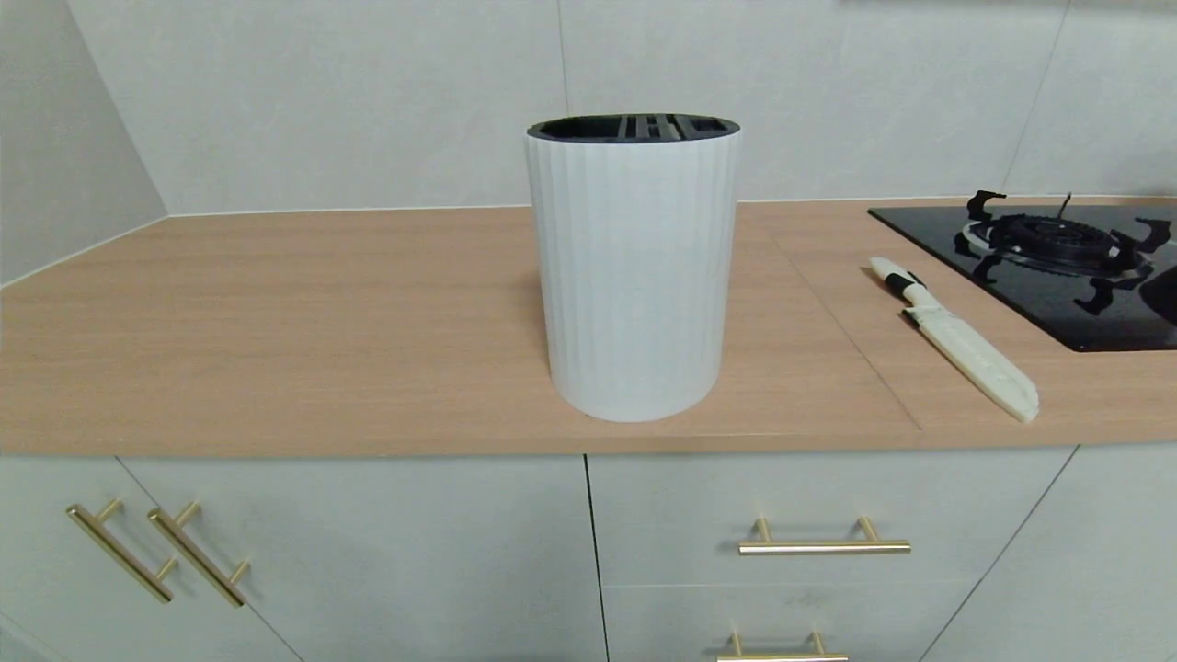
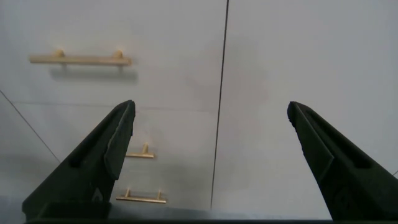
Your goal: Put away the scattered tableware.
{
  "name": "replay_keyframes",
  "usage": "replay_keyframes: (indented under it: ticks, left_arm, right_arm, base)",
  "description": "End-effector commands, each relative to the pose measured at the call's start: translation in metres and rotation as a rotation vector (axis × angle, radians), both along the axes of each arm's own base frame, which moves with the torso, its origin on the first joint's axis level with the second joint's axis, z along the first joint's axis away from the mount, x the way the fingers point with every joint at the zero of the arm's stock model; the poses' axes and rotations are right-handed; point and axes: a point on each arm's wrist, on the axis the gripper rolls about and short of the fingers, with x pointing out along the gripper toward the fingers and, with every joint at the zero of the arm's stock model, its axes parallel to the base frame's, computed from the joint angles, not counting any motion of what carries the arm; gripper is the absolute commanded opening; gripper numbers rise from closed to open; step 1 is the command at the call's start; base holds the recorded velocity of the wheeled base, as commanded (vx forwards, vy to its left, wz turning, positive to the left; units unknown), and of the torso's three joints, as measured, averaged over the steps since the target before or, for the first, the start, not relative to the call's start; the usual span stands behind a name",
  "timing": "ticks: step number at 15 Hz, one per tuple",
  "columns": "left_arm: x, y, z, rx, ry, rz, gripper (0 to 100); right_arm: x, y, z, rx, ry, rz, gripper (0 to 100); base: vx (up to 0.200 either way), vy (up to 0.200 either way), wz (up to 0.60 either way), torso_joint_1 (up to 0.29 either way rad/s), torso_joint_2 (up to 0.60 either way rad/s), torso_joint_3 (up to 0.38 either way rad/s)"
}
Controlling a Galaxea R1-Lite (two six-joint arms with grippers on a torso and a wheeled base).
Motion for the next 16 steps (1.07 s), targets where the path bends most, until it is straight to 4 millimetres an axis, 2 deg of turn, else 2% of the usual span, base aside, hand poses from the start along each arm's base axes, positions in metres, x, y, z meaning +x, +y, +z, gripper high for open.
replay_keyframes:
  ticks: [1,16]
  left_arm:
    - [0.0000,0.0000,0.0000,-0.002,0.000,0.001,100]
    - [0.0000,0.0000,0.0000,-0.002,0.000,0.001,100]
  right_arm:
    - [0.0001,0.0000,0.0001,0.000,0.001,0.000,100]
    - [0.0001,0.0000,0.0001,0.000,0.001,0.000,100]
  base:
    - [0.000,0.000,0.00,0.154,-0.47,-0.295]
    - [0.000,0.000,0.00,0.202,-0.49,-0.289]
